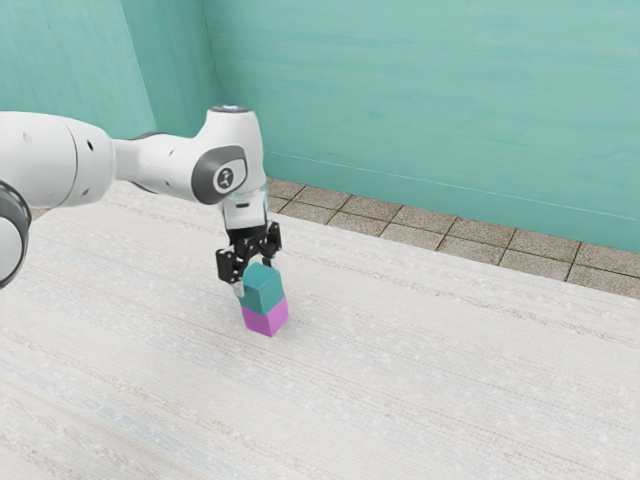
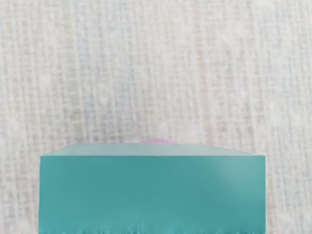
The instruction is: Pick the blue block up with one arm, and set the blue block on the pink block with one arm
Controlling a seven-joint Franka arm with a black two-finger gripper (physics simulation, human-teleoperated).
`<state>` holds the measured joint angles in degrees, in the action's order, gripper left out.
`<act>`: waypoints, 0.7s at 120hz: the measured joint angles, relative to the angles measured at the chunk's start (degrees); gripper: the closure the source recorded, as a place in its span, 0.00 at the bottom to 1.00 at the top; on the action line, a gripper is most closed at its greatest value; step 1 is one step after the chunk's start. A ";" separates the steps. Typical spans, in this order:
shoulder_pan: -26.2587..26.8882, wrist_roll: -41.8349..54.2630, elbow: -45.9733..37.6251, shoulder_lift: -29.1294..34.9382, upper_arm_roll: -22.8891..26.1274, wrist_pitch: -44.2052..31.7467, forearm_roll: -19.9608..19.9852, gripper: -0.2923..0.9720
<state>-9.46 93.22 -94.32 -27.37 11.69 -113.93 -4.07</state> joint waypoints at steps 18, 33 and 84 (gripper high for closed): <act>0.05 0.42 -0.86 2.55 0.31 0.27 0.58 0.26; -0.02 0.64 -2.36 7.97 0.43 1.66 1.77 0.25; 0.52 -16.96 -1.29 34.19 -1.20 21.01 2.32 0.23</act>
<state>-8.95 76.25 -95.60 6.82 10.48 -92.92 -1.75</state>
